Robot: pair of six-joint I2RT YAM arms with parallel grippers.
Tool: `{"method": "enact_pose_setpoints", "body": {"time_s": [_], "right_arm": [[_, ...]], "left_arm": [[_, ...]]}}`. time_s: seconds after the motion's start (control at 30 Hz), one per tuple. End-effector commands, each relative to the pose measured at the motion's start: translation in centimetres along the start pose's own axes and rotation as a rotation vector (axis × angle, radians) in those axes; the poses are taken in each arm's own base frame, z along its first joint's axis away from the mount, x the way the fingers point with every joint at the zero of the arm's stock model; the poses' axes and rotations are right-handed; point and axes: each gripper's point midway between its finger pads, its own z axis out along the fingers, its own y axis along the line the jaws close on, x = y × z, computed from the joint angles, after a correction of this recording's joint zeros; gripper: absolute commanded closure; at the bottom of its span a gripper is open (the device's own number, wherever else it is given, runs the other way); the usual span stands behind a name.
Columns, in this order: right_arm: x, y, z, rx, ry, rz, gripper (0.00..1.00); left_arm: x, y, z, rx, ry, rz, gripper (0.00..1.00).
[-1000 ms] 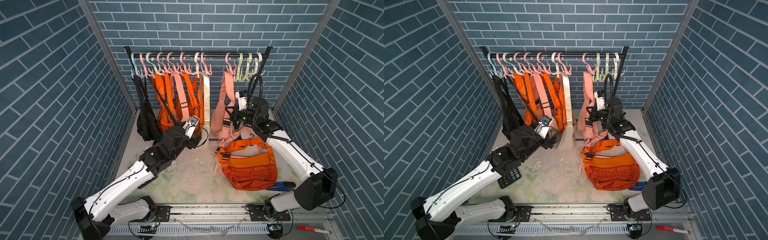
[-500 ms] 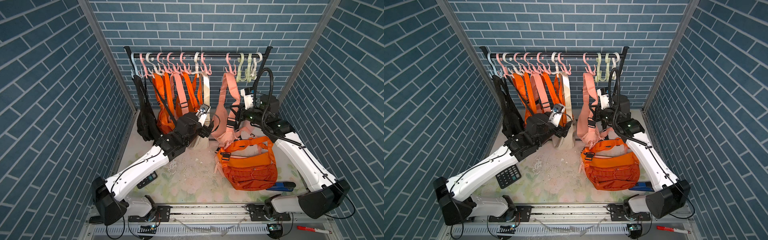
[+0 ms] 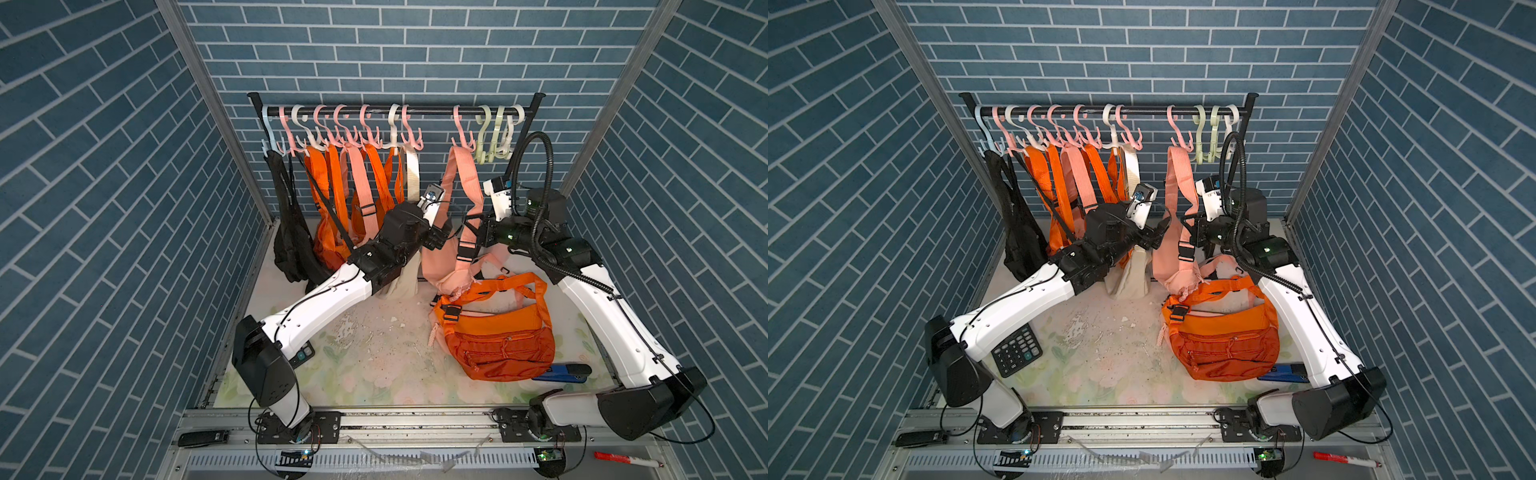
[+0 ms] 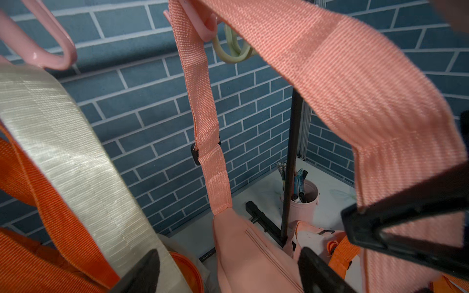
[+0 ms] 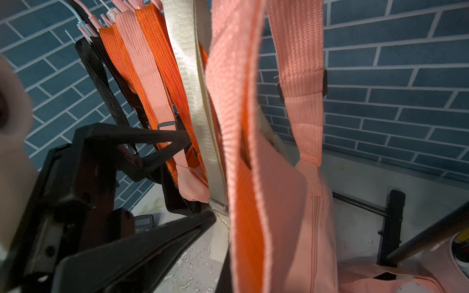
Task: Take the bag off the hook
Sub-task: Pick up the bag from the hook.
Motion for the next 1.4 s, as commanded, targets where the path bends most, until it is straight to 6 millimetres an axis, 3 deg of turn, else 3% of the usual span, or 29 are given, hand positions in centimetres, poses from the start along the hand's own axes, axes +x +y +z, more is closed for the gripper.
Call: {"method": "enact_pose_setpoints", "body": {"time_s": [0.0, 0.4, 0.63, 1.03, 1.37], "right_arm": [[-0.8, 1.0, -0.7, -0.054, -0.005, -0.04, 1.0], [-1.6, 1.2, -0.8, -0.174, -0.014, 0.014, 1.0], [-2.1, 1.8, -1.0, -0.222, -0.027, 0.021, 1.0], [-2.8, 2.5, -1.1, -0.274, -0.032, 0.023, 1.0], [-2.6, 2.4, -1.1, -0.276, -0.029, 0.016, 1.0]], "left_arm": [[-0.9, 0.9, 1.4, -0.008, -0.036, -0.034, 0.14], [0.8, 3.2, 6.2, 0.031, -0.076, -0.148, 0.14], [0.6, 4.3, 8.2, 0.098, -0.145, -0.204, 0.14], [1.0, 3.0, 10.8, 0.255, -0.178, -0.226, 0.18], [2.1, 4.1, 12.3, 0.182, -0.188, -0.272, 0.25]]}}
